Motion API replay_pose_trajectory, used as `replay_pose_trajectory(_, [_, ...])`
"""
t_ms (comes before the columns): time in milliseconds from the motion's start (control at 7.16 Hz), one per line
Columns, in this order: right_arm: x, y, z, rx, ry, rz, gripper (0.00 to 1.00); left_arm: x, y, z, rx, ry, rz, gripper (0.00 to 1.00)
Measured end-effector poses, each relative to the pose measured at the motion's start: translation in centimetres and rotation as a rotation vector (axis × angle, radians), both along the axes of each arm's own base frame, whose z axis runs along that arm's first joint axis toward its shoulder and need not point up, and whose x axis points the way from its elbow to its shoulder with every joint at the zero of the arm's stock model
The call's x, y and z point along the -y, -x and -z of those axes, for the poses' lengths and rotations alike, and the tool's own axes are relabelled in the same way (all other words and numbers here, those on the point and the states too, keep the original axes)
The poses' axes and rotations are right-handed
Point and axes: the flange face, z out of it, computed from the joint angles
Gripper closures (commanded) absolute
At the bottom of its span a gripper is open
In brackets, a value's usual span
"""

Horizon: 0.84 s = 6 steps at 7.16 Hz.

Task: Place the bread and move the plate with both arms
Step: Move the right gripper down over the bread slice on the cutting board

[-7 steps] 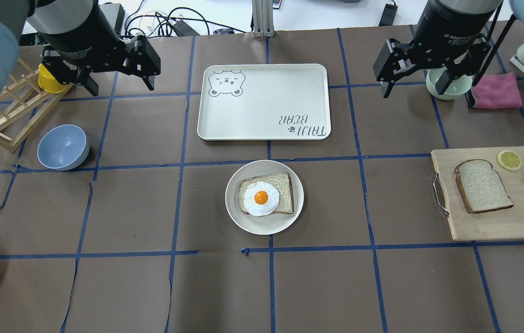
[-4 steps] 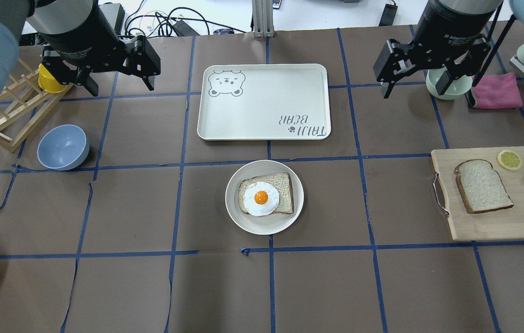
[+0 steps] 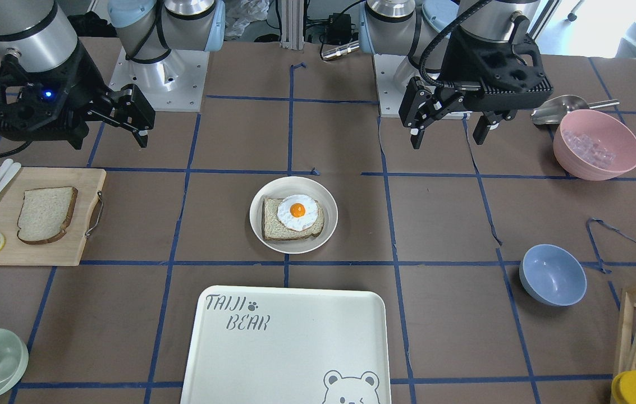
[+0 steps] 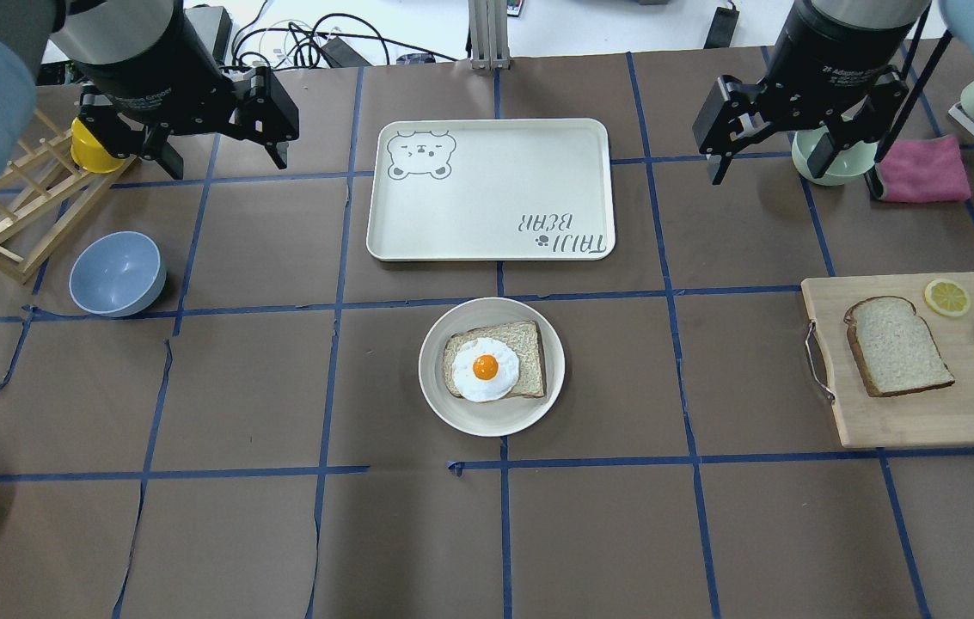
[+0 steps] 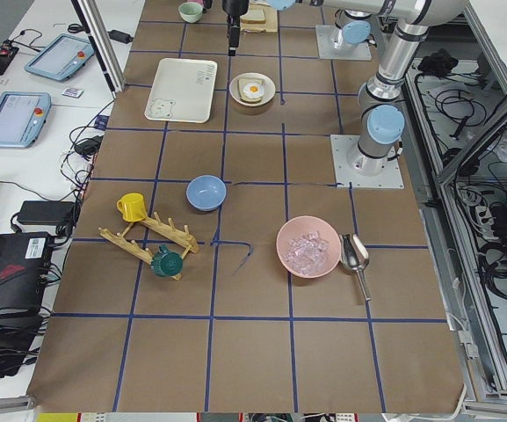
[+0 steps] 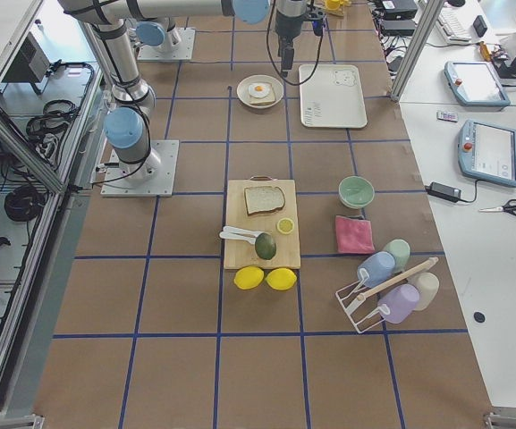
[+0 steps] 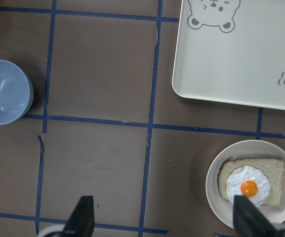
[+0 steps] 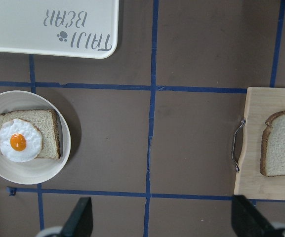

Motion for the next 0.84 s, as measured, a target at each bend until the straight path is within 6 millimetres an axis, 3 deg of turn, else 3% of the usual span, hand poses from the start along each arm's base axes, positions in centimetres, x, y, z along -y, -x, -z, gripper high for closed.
replay_pose_trajectory(279, [1.2,0.6,2.1,-0.001,-0.038,-0.002,0.00,0.0,0.0,0.0,0.002,0.001,0.000,0.00])
replay_pose_trajectory(419, [2.3,2.5,4.4,-0.010,-0.078,0.027,0.00,-0.1,0.0,-0.1,0.002,0.002,-0.001,0.00])
replay_pose_trajectory(559, [3.0,5.6,6.9,-0.020,-0.113,0.077,0.00,-0.1,0.0,-0.1,0.003,0.002,-0.001,0.00])
replay_pose_trajectory(838, [3.4,10.8,12.7,-0.080,-0.125,0.157,0.00,-0.1,-0.1,-0.1,0.003,0.002,-0.001,0.00])
